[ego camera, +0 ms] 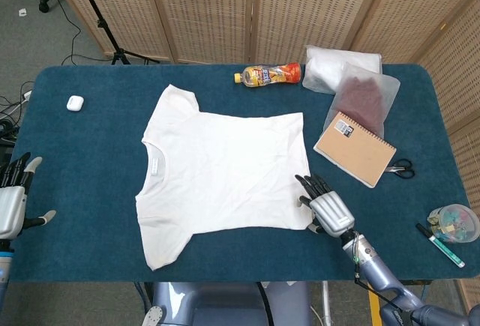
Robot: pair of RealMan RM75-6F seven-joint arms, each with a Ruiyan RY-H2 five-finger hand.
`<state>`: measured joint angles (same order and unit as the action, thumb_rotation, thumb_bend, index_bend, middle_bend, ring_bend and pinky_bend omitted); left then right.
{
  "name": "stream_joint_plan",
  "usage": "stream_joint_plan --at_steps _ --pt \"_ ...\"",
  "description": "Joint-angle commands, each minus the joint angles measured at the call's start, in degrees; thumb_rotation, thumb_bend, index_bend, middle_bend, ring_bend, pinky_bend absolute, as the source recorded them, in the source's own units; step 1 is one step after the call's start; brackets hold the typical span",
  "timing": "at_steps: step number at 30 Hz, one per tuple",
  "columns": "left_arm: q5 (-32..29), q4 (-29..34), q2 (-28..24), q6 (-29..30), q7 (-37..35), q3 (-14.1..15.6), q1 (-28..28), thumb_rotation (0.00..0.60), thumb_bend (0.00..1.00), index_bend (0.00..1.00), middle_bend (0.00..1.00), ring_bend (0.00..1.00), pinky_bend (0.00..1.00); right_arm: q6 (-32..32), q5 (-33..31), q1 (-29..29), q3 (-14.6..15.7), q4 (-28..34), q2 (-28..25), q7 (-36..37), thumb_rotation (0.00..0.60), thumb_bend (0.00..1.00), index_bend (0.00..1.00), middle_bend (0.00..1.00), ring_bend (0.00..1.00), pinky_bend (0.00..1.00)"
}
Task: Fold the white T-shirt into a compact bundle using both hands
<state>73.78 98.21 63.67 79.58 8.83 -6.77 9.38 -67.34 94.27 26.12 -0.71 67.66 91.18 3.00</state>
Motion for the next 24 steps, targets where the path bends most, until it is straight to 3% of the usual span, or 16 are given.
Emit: stream_joint_plan --at_steps 1,5,10,14,17,20,22,24 --pt "-0.1 0.0 0.1 -0.1 0.2 0.0 0.1 0.600 0.00 0.00 0.00 0.00 0.00 -0.2 0.5 0.2 0.6 -0.6 0.0 0.9 0.600 0.31 0.44 0.00 0.00 0.00" --pt "-0.4 -0.1 0.4 -0.3 0.7 0.0 0.2 0.600 0.00 0.00 0.00 0.00 0.00 -0.7 1.5 0.4 1.6 -2.0 0.6 3.2 0.600 0.43 0.47 0.00 0.00 0.00" --pt "0.4 0.0 0.7 -0.9 0.7 0.7 0.5 0.600 0.00 0.00 0.00 0.00 0.00 -2.7 3.1 0.6 2.6 -4.7 2.1 6.1 0.600 0.51 0.52 0.00 0.00 0.00" --pt "2.7 -0.5 0.8 -1.7 -1.4 1.7 0.8 0.600 0.00 0.00 0.00 0.00 0.00 -3.7 3.5 0.6 2.8 -6.2 2.9 7.3 0.600 0.52 0.56 0.02 0.00 0.00" --pt "8.5 -2.4 1.5 -2.5 -5.9 3.6 1.6 0.600 0.01 0.00 0.00 0.00 0.00 -3.9 3.5 0.7 2.9 -6.9 3.1 7.8 0.600 0.52 0.58 0.02 0.00 0.00" --pt "14.6 -5.8 3.4 -2.0 -10.1 5.6 2.2 0.600 0.03 0.10 0.00 0.00 0.00 -4.1 3.4 0.8 3.0 -7.0 3.2 7.9 0.600 0.52 0.59 0.02 0.00 0.00" --pt "19.1 -8.8 5.4 -1.6 -11.5 7.2 2.9 0.600 0.06 0.24 0.00 0.00 0.00 -4.1 3.3 0.8 3.1 -6.9 3.2 7.9 0.600 0.52 0.59 0.02 0.00 0.00" --pt "23.1 -12.2 7.5 -1.1 -12.6 8.7 3.6 0.600 0.08 0.30 0.00 0.00 0.00 -4.1 3.2 0.9 3.1 -6.8 3.1 7.9 0.600 0.52 0.59 0.02 0.00 0.00"
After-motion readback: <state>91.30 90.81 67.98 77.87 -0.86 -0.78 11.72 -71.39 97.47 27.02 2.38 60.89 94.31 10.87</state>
